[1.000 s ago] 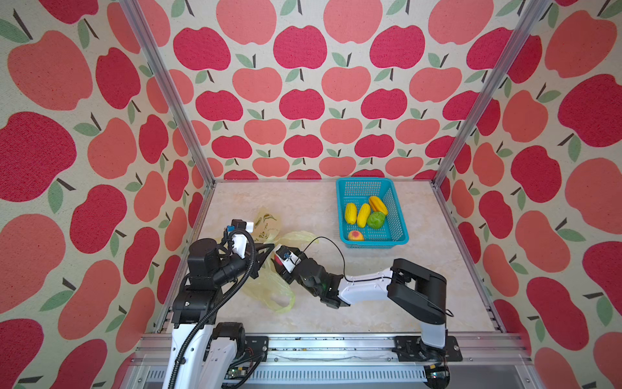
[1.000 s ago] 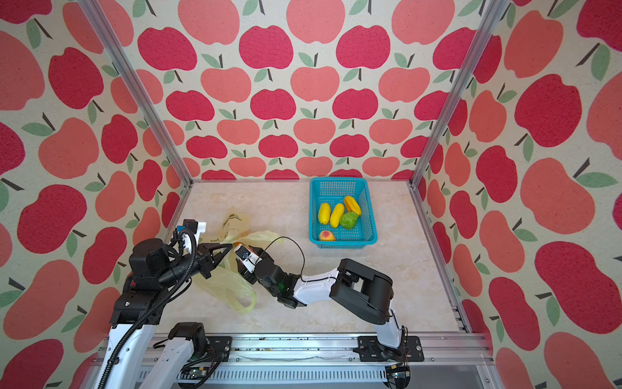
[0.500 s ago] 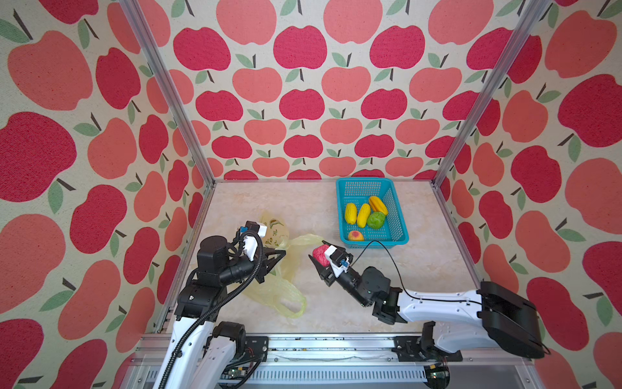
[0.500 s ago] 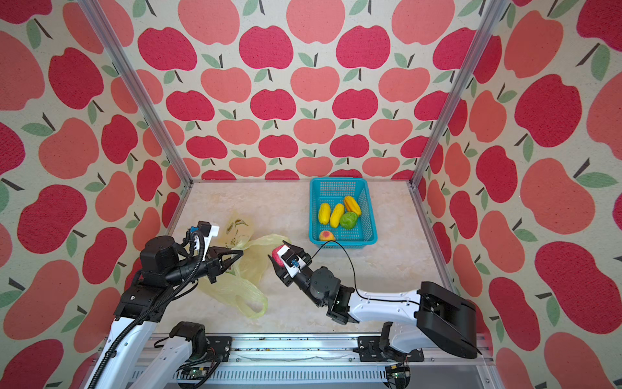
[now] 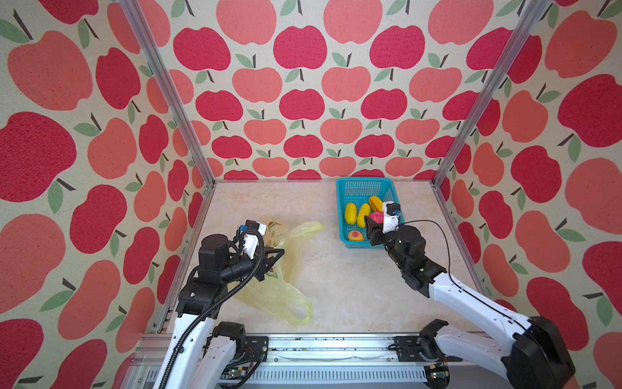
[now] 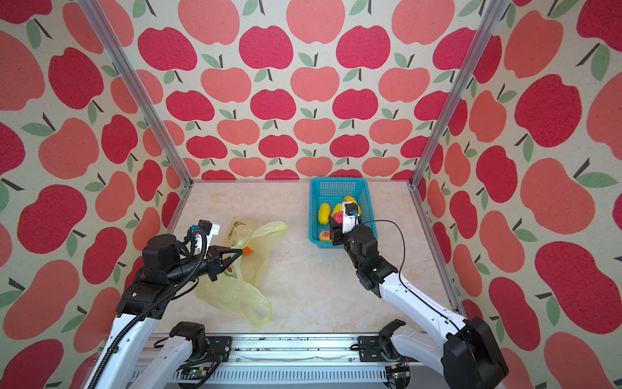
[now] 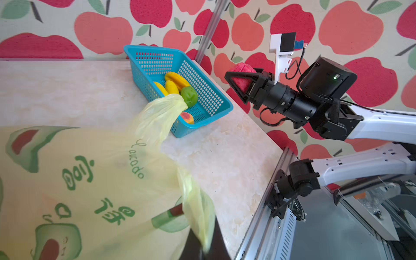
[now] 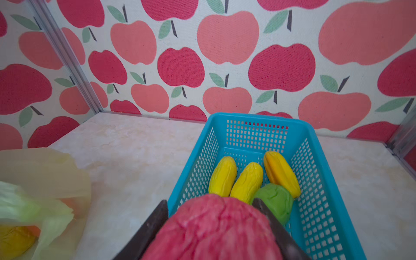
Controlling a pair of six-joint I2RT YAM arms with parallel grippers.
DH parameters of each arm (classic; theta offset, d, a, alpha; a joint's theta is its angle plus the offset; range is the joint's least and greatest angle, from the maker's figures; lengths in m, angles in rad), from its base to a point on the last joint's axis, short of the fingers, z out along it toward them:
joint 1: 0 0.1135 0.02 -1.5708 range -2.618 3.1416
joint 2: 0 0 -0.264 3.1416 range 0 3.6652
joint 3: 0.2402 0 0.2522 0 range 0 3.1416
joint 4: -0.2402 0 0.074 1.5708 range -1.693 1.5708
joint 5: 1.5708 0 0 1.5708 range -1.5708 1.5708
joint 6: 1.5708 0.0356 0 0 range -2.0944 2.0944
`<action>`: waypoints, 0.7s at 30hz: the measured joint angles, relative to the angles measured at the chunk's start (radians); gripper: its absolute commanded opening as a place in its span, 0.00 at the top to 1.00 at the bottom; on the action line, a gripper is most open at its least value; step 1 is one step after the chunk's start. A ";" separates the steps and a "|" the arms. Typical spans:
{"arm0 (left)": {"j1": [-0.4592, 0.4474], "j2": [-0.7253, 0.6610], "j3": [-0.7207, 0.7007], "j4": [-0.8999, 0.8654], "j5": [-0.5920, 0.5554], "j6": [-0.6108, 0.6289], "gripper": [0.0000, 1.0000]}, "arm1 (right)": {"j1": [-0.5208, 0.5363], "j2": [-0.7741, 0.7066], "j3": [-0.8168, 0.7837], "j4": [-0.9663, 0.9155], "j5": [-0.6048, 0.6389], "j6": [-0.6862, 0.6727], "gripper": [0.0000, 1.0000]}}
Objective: Untie the knot of the plastic bag and take out the fruit
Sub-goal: Place the fruit in the basket.
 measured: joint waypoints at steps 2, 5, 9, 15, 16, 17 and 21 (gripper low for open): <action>0.014 0.005 0.000 -0.001 -0.007 -0.001 1.00 | -0.067 0.086 0.067 -0.084 -0.045 0.048 0.68; 0.016 0.009 0.000 0.000 -0.006 -0.003 1.00 | -0.136 0.230 0.169 -0.200 -0.081 0.098 0.68; 0.016 0.010 0.000 0.000 -0.006 -0.003 1.00 | -0.166 0.414 0.289 -0.330 -0.092 0.123 0.68; 0.016 0.010 0.000 0.000 -0.006 -0.003 1.00 | -0.168 0.604 0.447 -0.495 -0.093 0.146 0.63; 0.016 0.009 0.000 0.000 -0.006 -0.003 1.00 | -0.168 0.618 0.456 -0.506 -0.094 0.149 0.61; 0.016 0.008 0.000 0.000 -0.006 -0.003 1.00 | -0.168 0.626 0.460 -0.515 -0.096 0.151 0.57; 0.016 -0.003 0.000 0.000 -0.006 -0.003 1.00 | -0.168 0.638 0.462 -0.548 -0.095 0.161 0.23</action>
